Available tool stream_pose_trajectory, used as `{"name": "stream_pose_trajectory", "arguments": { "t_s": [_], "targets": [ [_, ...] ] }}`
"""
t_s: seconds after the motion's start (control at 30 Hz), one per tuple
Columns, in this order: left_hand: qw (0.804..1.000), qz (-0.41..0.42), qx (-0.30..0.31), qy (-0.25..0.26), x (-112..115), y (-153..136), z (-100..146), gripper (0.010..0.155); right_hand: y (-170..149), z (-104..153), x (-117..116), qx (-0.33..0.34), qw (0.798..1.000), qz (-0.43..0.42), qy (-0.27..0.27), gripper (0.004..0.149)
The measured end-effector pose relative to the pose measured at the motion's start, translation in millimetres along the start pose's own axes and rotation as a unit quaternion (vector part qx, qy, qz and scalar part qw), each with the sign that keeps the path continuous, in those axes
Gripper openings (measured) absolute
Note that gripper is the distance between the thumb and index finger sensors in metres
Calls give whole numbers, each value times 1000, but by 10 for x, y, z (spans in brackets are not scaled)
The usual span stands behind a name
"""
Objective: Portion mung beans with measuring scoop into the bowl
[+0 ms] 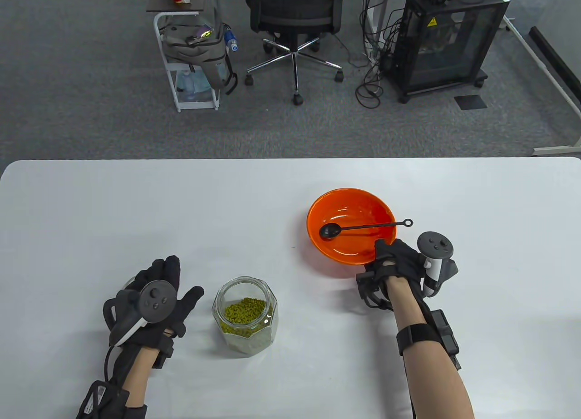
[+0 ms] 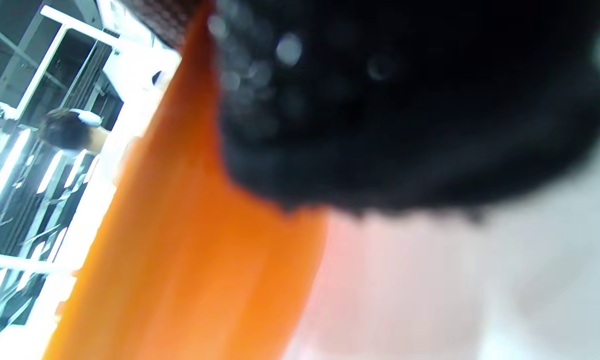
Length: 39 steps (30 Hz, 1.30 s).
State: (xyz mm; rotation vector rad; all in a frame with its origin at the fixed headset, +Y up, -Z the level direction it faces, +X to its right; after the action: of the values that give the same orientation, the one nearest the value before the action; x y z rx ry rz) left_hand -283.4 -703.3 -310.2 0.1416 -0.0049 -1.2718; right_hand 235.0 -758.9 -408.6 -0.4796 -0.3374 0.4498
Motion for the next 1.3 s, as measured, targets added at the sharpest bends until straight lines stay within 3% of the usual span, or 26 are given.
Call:
{"name": "stream_pose_trajectory", "arguments": {
  "t_s": [0.23,0.57,0.93,1.3],
  "targets": [
    [1000,5,2,5,-18,-12,7,88,20,235,173,45,997,44,53,62],
    [999,28,-5,24,-119,-96,40,88,-261,469,326,72,988,71,119,62],
    [998,51,-13,31,-147,-166,59,87,-413,605,192,99,966,124,205,61],
    [998,54,-16,26,-145,-165,60,87,-445,637,67,112,949,167,244,60]
  ]
}}
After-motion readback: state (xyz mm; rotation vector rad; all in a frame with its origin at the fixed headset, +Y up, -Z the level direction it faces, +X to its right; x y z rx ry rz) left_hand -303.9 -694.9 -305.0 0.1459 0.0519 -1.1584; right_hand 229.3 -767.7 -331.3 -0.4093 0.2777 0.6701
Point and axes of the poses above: the tracker on the back of each hand, its own y axis roughly to the thumb side, its own z axis roughly from the fingertips to the wrist, x = y × z, the point moved 1 cm from there along -z, roughly from the wrist to the fingertips, and after that the axes turned 6 degrees about z, right-handed, at the moved point
